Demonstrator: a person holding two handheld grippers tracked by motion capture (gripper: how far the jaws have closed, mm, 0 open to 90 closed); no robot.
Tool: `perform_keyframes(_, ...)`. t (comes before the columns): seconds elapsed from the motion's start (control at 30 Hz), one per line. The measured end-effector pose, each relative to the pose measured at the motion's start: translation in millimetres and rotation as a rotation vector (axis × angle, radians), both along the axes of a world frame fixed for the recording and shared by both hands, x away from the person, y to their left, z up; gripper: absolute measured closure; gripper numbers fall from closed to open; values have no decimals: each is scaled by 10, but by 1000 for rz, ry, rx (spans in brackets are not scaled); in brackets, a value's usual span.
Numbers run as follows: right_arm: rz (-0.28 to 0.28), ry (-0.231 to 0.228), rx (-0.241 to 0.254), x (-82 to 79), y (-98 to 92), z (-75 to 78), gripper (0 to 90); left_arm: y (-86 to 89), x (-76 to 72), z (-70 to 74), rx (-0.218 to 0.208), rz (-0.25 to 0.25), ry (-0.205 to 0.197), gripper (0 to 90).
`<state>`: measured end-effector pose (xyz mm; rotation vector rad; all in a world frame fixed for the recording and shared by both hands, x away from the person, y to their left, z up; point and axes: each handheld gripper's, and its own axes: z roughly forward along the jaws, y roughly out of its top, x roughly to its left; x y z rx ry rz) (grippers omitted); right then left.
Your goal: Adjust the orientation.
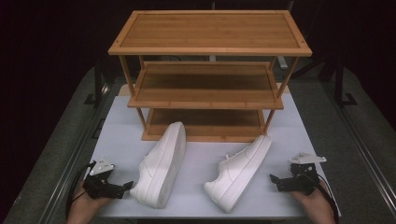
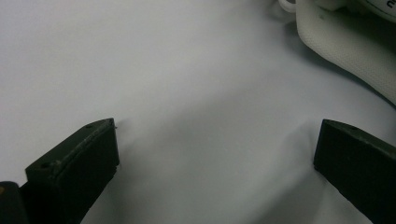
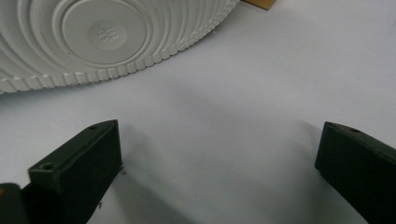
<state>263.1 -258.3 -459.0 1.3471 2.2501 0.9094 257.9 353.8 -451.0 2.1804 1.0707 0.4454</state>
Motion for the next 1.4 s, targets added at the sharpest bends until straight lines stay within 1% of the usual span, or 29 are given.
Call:
perform_keyframes(0.37, 1, -2, -2, 0, 0, -2, 0, 2, 5, 5, -2, 0, 1, 0)
perform_keyframes(0.5, -1, 5, -2, 9, 2, 1, 0, -1, 19, 17, 0, -12, 3, 0)
perform_keyframes(0.7, 2, -1, -2, 5, -1, -4, 0, -6, 37, 109, -17, -42, -30, 0)
perform_keyframes(0.73, 0, -2, -3, 4, 2, -4, 0, -3, 46, 143, -21, -40, -43, 0)
perform_keyframes(0.77, 0, -2, -3, 4, 2, -4, 0, -3, 46, 143, -21, -40, -43, 11)
perform_keyframes(0.8, 0, -3, -3, 3, 2, -4, 0, 15, 55, 186, -42, -58, -60, 76)
perform_keyframes(0.83, 0, -3, -3, 3, 2, -4, 0, 15, 55, 186, -42, -58, -60, 142)
perform_keyframes(0.9, 0, -2, -3, 3, 3, -4, 0, 3, 70, 212, -62, -81, -66, 154)
perform_keyframes(0.93, -1, -2, -3, 3, 3, -4, 0, -24, 83, 220, -75, -109, -57, 177)
perform_keyframes(0.97, -1, -2, -3, 3, 3, -4, 0, -24, 83, 220, -75, -109, -57, 209)
perform_keyframes(1.0, -1, -2, -3, 3, 3, -4, 0, -63, 94, 219, -102, -138, -50, 239)
perform_keyframes(1.03, -1, -2, -3, 3, 3, -4, 0, -63, 94, 219, -102, -138, -50, 278)
perform_keyframes(1.07, 0, -2, -3, 3, 3, -4, 0, -86, 102, 217, -120, -165, -46, 278)
perform_keyframes(1.1, -1, -2, -3, 3, 3, -4, 0, -100, 105, 217, -129, -185, -42, 423)
perform_keyframes(1.13, -1, -2, -3, 2, 3, -4, 0, -143, 119, 214, -153, -229, -26, 492)
perform_keyframes(1.17, 0, -2, -3, 3, 3, -4, 0, -143, 119, 214, -153, -229, -26, 563)
perform_keyframes(1.2, 0, -2, -3, 3, 3, -4, 0, -167, 126, 209, -166, -250, -16, 563)
perform_keyframes(1.27, -1, -2, -4, 3, 3, -4, 0, -216, 134, 212, -178, -274, -5, 708)
perform_keyframes(1.3, -1, -2, -4, 3, 3, -4, 0, -241, 141, 217, -183, -282, 0, 795)
perform_keyframes(1.33, -1, -1, -4, 3, 3, -3, 0, -281, 167, 225, -202, -295, 24, 900)
perform_keyframes(1.37, -1, -1, -4, 3, 3, -3, 0, -281, 167, 225, -202, -295, 24, 900)
perform_keyframes(1.4, -1, -1, -4, 3, 3, -3, 0, -302, 184, 225, -211, -300, 42, 900)
